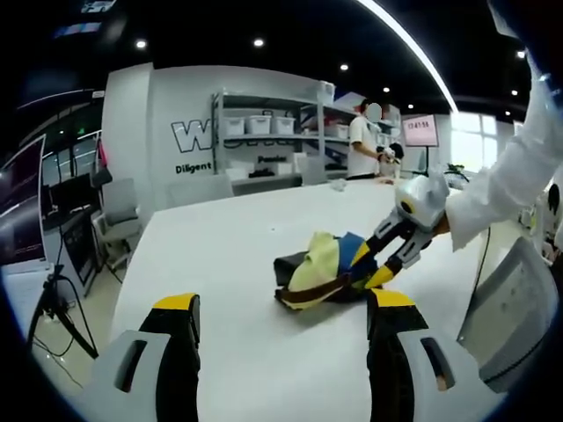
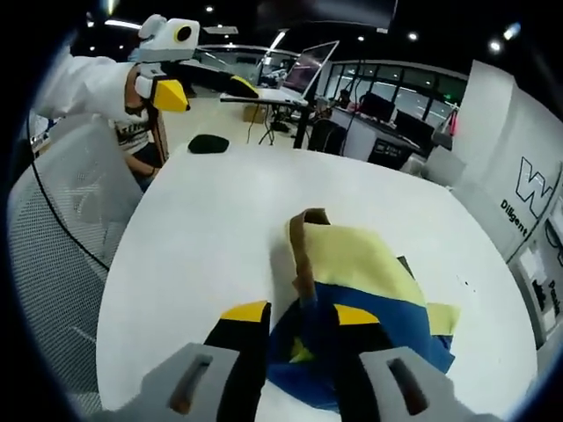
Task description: Fold the garment on the visible template until the final outline fits inside the template.
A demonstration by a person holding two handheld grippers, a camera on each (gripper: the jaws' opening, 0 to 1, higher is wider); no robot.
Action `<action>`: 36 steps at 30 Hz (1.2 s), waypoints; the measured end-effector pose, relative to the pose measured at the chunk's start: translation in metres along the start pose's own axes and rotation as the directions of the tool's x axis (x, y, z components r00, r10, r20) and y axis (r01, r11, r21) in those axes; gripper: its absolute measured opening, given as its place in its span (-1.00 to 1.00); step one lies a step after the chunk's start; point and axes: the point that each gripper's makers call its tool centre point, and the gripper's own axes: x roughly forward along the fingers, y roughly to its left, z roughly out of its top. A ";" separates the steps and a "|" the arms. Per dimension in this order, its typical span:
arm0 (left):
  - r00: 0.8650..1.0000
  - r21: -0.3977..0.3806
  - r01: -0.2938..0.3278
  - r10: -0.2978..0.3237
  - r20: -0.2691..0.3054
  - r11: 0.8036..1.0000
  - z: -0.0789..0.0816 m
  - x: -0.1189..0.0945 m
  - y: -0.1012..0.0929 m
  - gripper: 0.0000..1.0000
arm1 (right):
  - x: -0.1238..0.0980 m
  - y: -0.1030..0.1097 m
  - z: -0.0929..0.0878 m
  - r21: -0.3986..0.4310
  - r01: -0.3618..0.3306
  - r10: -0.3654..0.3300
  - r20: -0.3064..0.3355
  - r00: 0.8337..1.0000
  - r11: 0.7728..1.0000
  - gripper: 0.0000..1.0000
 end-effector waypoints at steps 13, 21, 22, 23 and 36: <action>1.000 0.001 -0.006 0.006 -0.002 1.000 0.000 -0.003 0.004 0.47 | 0.011 0.000 -0.005 -0.158 0.012 -0.022 -0.062 0.998 0.987 -0.73; 1.000 0.003 0.002 -0.002 0.000 1.000 0.001 -0.002 0.002 0.45 | 0.002 -0.006 -0.010 -0.168 0.027 -0.041 -0.076 0.996 0.985 -1.00; 1.000 0.005 0.003 -0.003 -0.001 1.000 0.001 -0.002 0.001 0.45 | 0.001 -0.007 -0.010 -0.163 0.029 -0.042 -0.073 0.996 0.986 -1.00; 1.000 0.005 0.003 -0.003 -0.002 1.000 0.001 -0.002 0.001 0.45 | 0.000 -0.007 -0.010 -0.161 0.029 -0.041 -0.072 0.997 0.987 -1.00; 1.000 0.008 0.016 -0.016 0.000 1.000 0.001 0.004 -0.003 0.45 | -0.014 -0.014 0.008 -0.062 0.015 -0.016 -0.019 1.000 0.998 -1.00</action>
